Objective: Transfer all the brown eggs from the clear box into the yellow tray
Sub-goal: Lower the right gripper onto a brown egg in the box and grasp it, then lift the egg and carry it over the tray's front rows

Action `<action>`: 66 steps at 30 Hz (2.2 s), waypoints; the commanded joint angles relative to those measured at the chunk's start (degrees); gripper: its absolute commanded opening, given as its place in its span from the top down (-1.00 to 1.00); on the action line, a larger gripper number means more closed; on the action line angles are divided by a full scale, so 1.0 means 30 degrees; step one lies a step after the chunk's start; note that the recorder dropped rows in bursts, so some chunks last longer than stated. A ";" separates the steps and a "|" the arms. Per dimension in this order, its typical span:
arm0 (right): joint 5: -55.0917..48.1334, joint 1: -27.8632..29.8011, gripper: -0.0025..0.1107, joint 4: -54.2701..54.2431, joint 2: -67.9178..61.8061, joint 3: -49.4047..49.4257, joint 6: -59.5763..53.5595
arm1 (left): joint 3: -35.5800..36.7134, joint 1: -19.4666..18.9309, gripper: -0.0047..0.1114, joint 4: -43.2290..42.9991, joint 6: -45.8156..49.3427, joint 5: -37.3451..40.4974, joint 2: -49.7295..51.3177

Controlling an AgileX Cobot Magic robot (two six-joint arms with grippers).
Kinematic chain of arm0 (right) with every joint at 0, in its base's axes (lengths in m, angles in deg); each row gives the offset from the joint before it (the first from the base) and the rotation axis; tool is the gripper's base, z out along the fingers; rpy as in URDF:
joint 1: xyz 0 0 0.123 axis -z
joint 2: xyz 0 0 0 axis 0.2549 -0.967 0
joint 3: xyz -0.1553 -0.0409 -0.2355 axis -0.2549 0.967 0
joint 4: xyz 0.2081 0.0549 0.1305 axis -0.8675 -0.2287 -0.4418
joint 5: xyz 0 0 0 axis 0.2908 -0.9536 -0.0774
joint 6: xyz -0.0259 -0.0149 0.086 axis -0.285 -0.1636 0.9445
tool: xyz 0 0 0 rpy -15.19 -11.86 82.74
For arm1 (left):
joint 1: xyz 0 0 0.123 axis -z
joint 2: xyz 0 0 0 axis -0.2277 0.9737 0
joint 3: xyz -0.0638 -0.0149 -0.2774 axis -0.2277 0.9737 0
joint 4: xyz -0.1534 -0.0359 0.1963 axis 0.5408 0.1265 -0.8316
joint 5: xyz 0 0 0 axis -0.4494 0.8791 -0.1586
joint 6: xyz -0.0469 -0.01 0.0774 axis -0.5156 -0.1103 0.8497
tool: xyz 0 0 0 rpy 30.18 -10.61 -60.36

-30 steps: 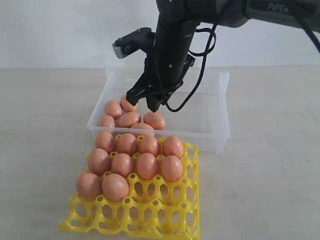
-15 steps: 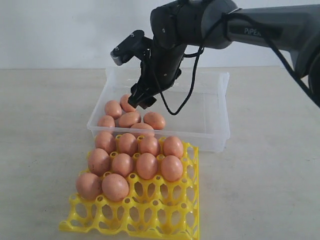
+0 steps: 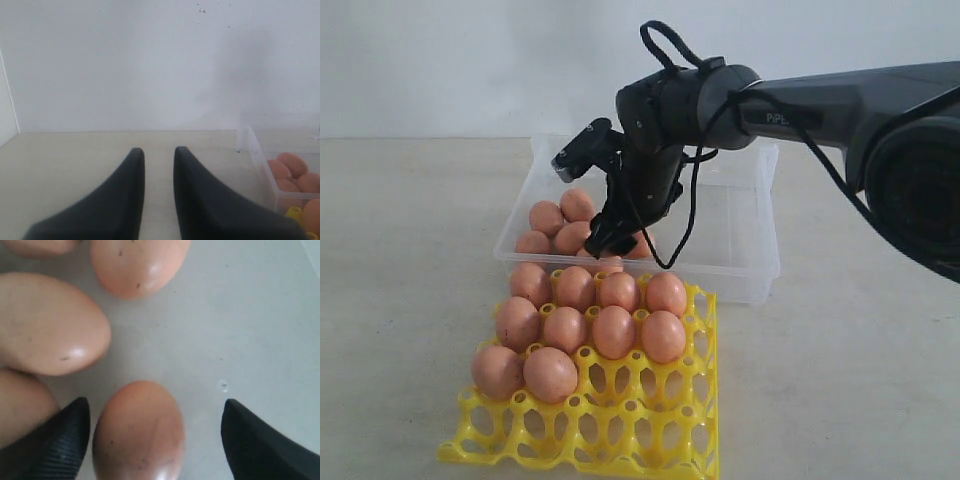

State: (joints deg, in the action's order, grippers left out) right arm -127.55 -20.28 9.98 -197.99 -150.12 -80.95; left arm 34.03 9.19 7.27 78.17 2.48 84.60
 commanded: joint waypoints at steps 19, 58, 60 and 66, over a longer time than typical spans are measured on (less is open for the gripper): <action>-0.1095 0.0098 0.96 0.0006 0.0444 -0.0062 0.3445 | 0.0072 0.0169 0.55 -0.0035 -0.0087 -0.0039 -0.0037; 1.2793 -0.4090 0.96 -0.1237 1.6229 1.5975 0.9875 | 0.0072 0.0169 0.55 -0.0035 -0.0087 -0.0039 -0.0037; 1.4406 -0.4090 0.96 -0.1676 1.7323 1.8028 1.0340 | 0.0072 0.0169 0.55 -0.0035 -0.0087 -0.0039 -0.0037; 2.1871 -0.4090 0.96 -0.0914 1.9901 2.3242 1.4878 | 0.0072 0.0169 0.55 -0.0035 -0.0087 -0.0039 -0.0037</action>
State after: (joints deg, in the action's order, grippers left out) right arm -72.72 -32.58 4.42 -140.91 -85.99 -43.59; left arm 34.03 9.19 7.27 78.17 2.48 84.60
